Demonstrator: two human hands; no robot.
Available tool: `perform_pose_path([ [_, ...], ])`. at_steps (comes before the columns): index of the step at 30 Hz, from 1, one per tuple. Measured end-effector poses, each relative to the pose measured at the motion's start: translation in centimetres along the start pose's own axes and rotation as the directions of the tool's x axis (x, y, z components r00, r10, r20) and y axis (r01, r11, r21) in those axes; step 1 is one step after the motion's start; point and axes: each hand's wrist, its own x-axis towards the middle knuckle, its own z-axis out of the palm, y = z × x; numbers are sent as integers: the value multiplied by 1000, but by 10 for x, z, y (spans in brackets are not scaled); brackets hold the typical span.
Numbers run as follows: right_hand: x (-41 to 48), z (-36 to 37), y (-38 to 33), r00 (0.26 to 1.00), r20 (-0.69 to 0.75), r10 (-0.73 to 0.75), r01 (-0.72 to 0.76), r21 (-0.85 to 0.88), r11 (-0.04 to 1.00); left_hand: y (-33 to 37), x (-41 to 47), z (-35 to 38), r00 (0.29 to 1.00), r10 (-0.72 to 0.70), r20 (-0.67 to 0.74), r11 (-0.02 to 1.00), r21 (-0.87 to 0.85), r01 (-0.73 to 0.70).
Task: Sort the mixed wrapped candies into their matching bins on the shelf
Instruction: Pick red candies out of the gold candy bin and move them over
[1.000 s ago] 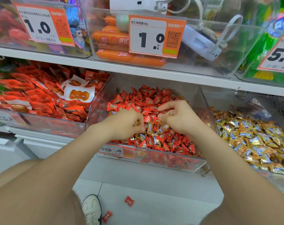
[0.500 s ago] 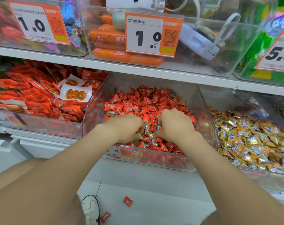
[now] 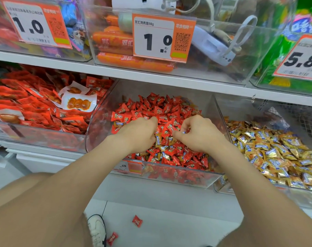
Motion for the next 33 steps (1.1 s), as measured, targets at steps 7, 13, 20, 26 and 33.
perform_pose_path([
  [7, -1, 7, 5, 999, 28, 14, -14, -5, 1000, 13, 4, 8, 993, -17, 115, 994, 106, 5],
  [13, -1, 2, 4, 999, -29, -25, 26, 11, 1000, 10, 3, -3, 994, -4, 113, 990, -137, 20],
  [20, -3, 1, 1, 986, 106, -132, 122, 95, 988, -17, -16, -26, 997, 9, 80, 990, -144, 3],
  [26, -2, 0, -6, 993, 30, -111, 107, 111, 988, -24, -27, -27, 993, 75, 88, 979, -198, -56],
  [33, -6, 6, -23, 954, 141, -265, 256, 78, 963, -28, -16, -7, 979, 3, 206, 999, -38, 5],
])
